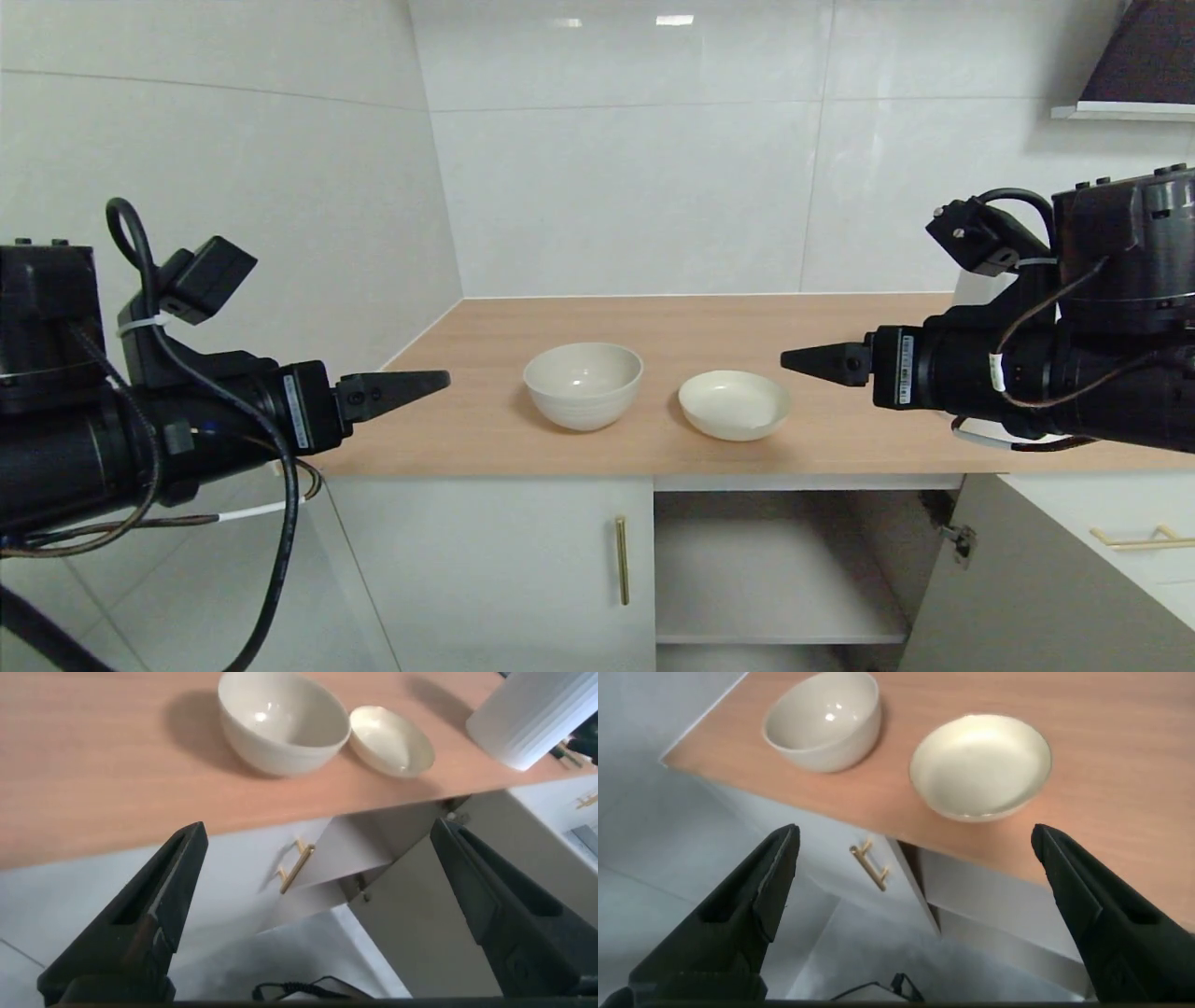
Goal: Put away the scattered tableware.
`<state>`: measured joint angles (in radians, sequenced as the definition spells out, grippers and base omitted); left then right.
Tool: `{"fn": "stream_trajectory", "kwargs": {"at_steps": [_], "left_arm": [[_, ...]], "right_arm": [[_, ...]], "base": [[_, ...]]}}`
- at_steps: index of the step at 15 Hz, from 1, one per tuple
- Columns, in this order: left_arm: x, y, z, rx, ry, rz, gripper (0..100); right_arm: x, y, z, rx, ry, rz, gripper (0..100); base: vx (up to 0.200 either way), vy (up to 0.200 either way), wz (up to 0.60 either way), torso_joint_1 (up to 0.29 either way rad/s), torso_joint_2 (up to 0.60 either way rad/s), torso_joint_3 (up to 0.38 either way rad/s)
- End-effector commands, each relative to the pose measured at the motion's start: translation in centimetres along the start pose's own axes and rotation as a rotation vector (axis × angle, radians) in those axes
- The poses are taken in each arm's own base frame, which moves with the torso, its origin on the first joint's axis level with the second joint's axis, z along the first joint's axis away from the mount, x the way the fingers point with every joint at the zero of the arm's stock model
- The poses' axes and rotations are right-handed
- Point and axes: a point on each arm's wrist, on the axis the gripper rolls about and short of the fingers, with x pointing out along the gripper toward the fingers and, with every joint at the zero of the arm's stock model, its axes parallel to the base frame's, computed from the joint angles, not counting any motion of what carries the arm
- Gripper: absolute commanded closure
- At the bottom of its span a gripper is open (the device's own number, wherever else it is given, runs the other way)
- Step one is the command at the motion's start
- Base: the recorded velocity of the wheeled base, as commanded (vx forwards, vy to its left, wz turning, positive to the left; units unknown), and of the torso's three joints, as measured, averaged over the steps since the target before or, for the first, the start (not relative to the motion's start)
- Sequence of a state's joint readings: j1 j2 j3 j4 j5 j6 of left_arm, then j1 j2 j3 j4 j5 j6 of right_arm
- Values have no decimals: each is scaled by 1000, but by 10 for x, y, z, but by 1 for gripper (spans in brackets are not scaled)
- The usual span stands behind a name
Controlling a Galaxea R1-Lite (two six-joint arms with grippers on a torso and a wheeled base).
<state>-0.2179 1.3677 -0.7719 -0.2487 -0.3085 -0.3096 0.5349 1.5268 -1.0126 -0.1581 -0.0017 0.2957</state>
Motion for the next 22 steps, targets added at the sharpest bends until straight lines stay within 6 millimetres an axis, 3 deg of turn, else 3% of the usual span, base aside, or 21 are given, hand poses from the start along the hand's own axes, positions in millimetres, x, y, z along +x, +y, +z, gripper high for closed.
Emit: {"fn": "stream_trajectory", "kwargs": {"at_steps": [1,2,4,7,9,12,17,22], "left_arm": [[8,-1,-1,-3,23,-4,0],[8,-1,-1,-3,23,-4,0],[37,-4,12,-11,60,20,0],[75,-1,32,-57,109,238,0],[103,-9,24,-117,142,236,0],[132,0,6,-127,202,274,0],[185,18,-7,-210,140,369,0],[207,20,-17,-248,154,381,0]], "right_arm": [[3,0,-2,-1,12,-3,0],[3,0,-2,-1,12,-3,0],[28,-15,0,-12,-29,-38,0],[46,-25,0,-7,-20,-80,0],[51,-32,-1,2,-16,-119,0],[59,-35,-5,2,-13,-176,0],[63,-35,-7,2,-5,-181,0],[63,-35,-9,-1,0,-181,0]], "base": [[0,0,0,154,-354,-203],[0,0,0,85,-203,-105],[0,0,0,46,-81,-51],[0,0,0,0,0,0],[0,0,0,0,0,0],[0,0,0,0,0,0],[0,0,0,0,0,0],[0,0,0,0,0,0]]}}
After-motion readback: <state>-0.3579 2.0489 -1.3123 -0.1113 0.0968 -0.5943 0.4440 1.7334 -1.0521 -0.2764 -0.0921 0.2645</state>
